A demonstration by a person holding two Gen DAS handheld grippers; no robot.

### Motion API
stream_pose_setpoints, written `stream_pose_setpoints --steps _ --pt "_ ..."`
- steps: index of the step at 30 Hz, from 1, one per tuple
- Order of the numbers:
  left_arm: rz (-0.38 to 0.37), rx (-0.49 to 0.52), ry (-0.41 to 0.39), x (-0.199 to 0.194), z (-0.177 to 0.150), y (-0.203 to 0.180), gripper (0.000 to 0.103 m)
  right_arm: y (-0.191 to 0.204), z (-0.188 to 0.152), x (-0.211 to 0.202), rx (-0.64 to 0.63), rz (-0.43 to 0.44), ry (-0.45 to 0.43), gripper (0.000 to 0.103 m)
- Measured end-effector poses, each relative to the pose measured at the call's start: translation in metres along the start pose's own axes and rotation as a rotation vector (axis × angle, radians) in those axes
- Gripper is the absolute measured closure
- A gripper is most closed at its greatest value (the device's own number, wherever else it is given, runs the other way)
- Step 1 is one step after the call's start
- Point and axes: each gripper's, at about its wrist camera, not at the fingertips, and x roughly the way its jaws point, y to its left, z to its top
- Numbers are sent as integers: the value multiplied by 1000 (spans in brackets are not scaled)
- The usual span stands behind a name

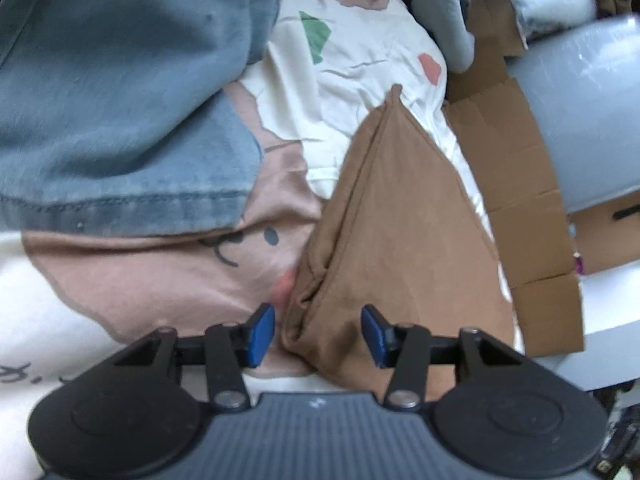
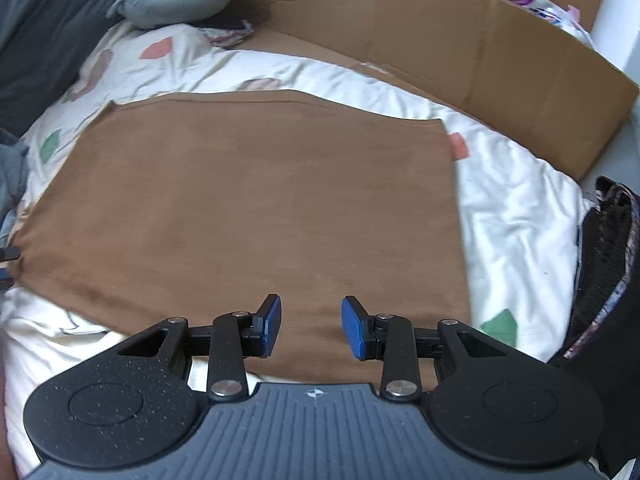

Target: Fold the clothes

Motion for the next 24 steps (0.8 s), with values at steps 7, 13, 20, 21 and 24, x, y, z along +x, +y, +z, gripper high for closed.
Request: stream_pose_setpoints --steps 7,13,20,21,24 --pt "-67 -32 4 -10 0 9 72 19 4 13 37 59 49 62" --pt "-83 10 42 -2 5 8 66 45 3 36 55 117 101 63" --pt "-129 -8 58 6 8 10 69 86 2 68 26 157 133 69" --pt "-135 -11 57 5 8 11 76 91 1 72 27 161 142 74" --pt "-135 1 39 -2 7 12 92 98 -8 81 40 161 182 87"
